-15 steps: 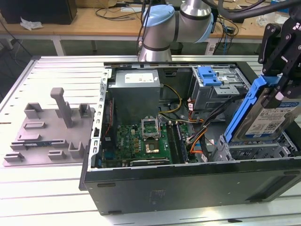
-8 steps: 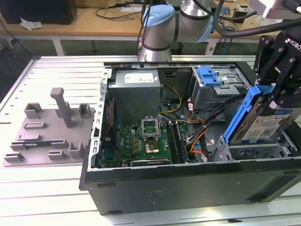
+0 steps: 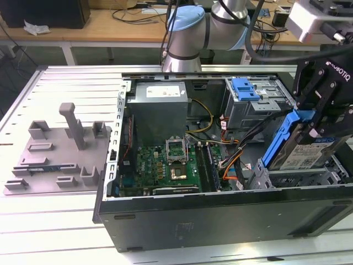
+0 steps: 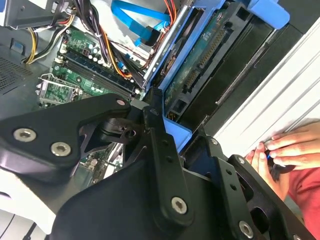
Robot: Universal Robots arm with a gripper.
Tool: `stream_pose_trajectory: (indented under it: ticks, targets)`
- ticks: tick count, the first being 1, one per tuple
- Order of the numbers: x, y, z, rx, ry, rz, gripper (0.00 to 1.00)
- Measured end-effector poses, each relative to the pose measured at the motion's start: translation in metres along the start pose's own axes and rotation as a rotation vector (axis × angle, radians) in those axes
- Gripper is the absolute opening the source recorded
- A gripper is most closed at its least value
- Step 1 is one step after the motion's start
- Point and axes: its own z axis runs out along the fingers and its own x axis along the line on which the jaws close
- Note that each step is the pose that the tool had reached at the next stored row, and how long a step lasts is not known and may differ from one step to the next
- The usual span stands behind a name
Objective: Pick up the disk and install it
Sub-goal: 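Insert the disk into the insertion slot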
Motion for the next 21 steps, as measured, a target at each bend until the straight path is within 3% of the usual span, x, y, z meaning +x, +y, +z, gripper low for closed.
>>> stream_pose_trajectory:
  ticks: [16, 19, 21]
  targets:
    - [0.0013, -0.0006, 0.0177, 0.0006, 0.0003, 0.000, 0.38]
    - [0.0014, -0.0006, 0.0179, 0.0005, 0.0000, 0.000, 0.50]
    - [0.0014, -0.0005, 0.0179, 0.0005, 0.0000, 0.000, 0.50]
